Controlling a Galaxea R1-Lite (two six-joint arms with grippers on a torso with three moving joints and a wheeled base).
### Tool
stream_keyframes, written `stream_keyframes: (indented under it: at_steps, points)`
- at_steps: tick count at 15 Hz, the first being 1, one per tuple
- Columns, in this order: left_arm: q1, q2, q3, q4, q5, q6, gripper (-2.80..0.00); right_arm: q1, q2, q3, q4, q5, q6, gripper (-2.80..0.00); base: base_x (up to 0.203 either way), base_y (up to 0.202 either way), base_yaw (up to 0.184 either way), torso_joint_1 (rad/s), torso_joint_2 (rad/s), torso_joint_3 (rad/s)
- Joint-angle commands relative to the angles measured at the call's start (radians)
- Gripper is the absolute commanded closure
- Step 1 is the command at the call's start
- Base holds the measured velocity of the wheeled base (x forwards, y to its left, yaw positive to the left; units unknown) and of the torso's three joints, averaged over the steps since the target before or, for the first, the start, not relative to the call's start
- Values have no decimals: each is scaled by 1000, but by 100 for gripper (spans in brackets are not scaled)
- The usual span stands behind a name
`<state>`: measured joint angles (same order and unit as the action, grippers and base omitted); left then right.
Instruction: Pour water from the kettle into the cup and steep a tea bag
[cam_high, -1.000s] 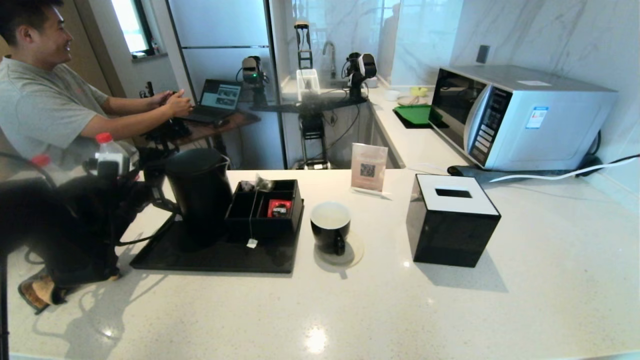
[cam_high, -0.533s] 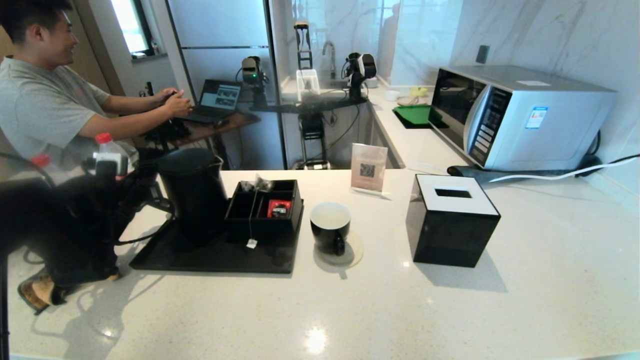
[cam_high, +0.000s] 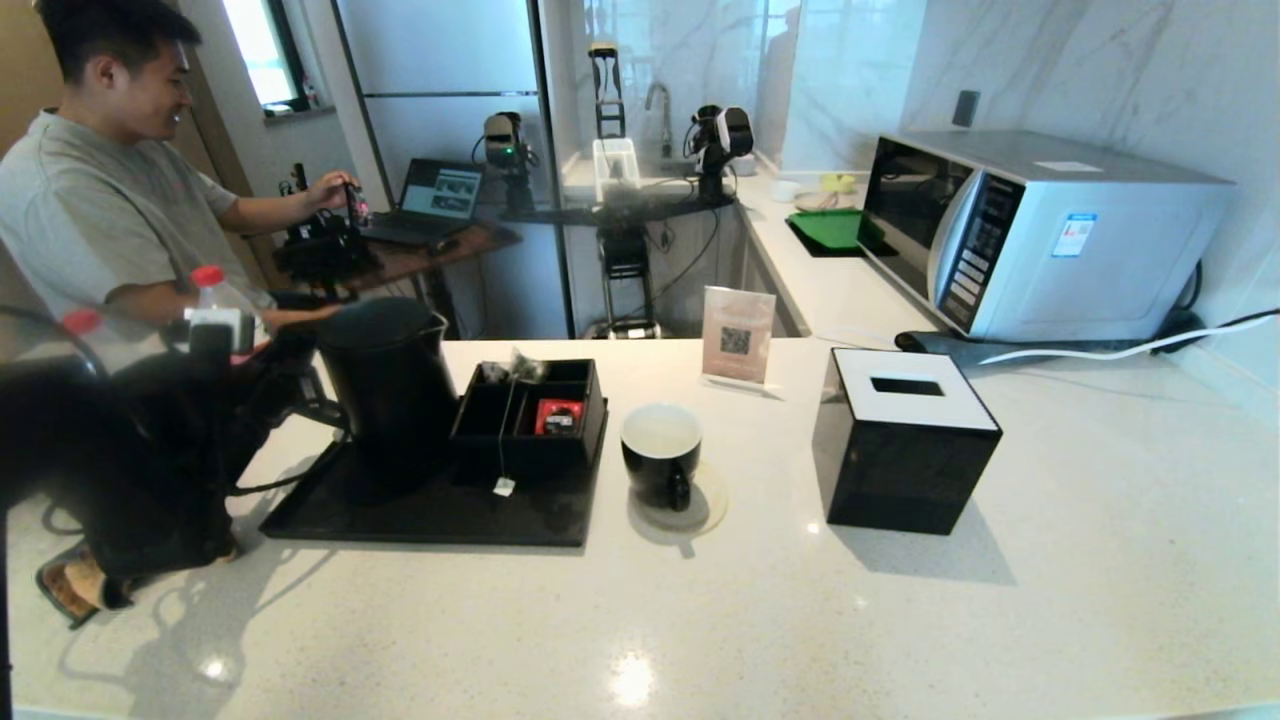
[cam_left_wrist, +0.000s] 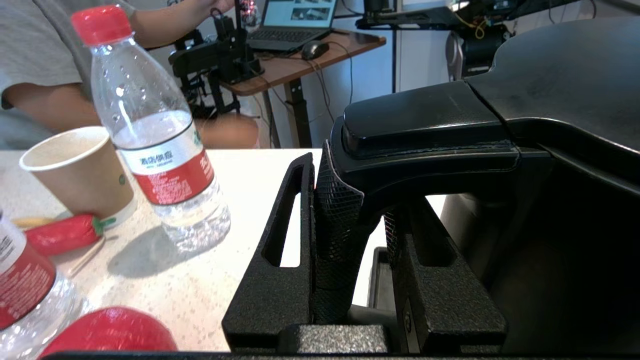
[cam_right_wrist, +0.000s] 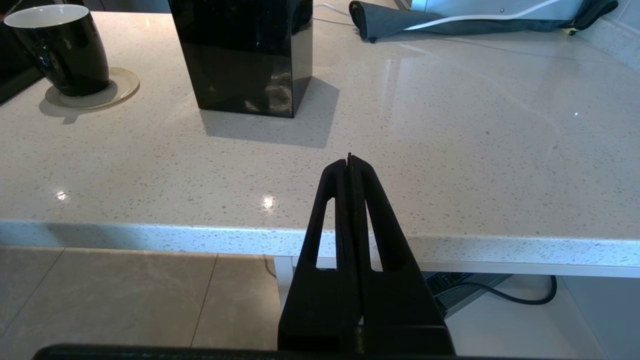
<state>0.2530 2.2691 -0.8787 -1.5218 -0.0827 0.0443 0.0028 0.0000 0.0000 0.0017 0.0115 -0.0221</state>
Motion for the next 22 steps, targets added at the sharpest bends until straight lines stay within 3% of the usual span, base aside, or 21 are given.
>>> stream_keyframes:
  at_steps: [1, 7, 14, 22]
  points:
    - [0, -31, 29, -48, 5, -1, 0, 0, 0, 0, 0, 1, -1, 0, 0, 0, 0, 0, 0, 0]
    - [2, -87, 100, -48, 65, -1, 0, 0, 0, 0, 0, 1, -1, 0, 0, 0, 0, 0, 0, 0]
    - [-2, -150, 199, -48, 69, -1, 0, 0, 0, 0, 0, 1, -1, 0, 0, 0, 0, 0, 0, 0]
    - [-55, -184, 294, -48, 132, -21, 0, 0, 0, 0, 0, 1, -1, 0, 0, 0, 0, 0, 0, 0]
